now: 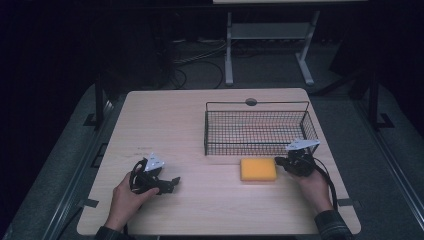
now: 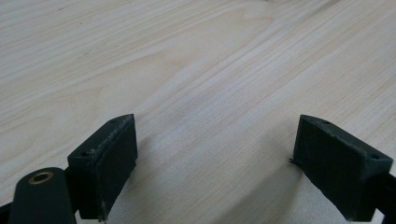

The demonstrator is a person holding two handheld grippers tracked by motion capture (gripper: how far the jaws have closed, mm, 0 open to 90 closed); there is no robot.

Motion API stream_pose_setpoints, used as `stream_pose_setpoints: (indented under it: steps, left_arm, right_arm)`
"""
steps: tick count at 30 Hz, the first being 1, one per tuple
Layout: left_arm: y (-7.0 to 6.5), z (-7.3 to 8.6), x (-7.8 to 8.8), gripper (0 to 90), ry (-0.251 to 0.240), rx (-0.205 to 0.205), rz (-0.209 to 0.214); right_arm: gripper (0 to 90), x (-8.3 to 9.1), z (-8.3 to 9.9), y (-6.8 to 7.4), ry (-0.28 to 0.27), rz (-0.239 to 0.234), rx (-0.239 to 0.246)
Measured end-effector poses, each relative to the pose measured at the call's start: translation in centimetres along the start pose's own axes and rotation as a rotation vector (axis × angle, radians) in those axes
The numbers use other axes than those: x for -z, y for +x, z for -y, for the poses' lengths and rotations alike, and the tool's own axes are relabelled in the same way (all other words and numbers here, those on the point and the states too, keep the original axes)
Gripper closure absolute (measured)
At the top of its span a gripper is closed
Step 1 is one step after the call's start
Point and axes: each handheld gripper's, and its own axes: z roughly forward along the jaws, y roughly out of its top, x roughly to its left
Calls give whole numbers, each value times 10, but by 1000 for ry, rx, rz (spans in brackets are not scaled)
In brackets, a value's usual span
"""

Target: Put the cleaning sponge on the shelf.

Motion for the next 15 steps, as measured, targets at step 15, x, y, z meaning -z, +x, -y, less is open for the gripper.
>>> stream_pose_setpoints:
  steps: [15]
  left_arm:
    - [0, 0, 0, 128, 0, 1, 0]
  right_arm:
    - [896, -10, -10, 12, -6, -35, 41]
